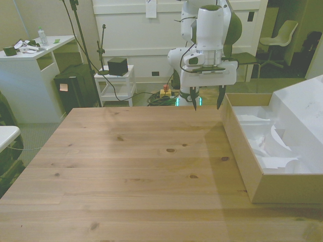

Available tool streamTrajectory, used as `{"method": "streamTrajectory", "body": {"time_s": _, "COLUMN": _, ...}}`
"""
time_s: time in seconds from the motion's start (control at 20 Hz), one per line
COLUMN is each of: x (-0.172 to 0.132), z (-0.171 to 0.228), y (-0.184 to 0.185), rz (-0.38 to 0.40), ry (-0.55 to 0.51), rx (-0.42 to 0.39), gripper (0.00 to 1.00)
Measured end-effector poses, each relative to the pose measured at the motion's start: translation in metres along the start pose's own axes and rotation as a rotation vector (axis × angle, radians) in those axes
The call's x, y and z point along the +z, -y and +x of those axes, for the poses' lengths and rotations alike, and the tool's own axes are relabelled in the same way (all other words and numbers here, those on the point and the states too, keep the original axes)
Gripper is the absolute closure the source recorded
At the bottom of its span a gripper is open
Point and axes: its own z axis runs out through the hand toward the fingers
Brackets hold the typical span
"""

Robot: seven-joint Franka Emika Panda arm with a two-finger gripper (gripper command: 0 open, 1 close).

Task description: Close the box

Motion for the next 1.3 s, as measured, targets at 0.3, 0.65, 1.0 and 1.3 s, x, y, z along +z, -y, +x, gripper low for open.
{"method": "streamTrajectory", "body": {"time_s": 0.3, "x": -0.013, "z": 0.0, "y": 0.005, "rz": 0.021, "ry": -0.022, "rx": 0.015, "gripper": 0.0}}
{"method": "streamTrajectory", "body": {"time_s": 0.65, "x": -0.11, "z": -0.03, "y": 0.051, "rz": 0.13, "ry": -0.087, "rx": -0.096, "gripper": 0.0}}
{"method": "streamTrajectory", "body": {"time_s": 1.0, "x": -0.172, "z": -0.086, "y": 0.116, "rz": 0.224, "ry": -0.149, "rx": -0.327, "gripper": 0.0}}
{"method": "streamTrajectory", "body": {"time_s": 1.3, "x": -0.211, "z": -0.129, "y": 0.156, "rz": 0.264, "ry": -0.177, "rx": -0.464, "gripper": 0.0}}
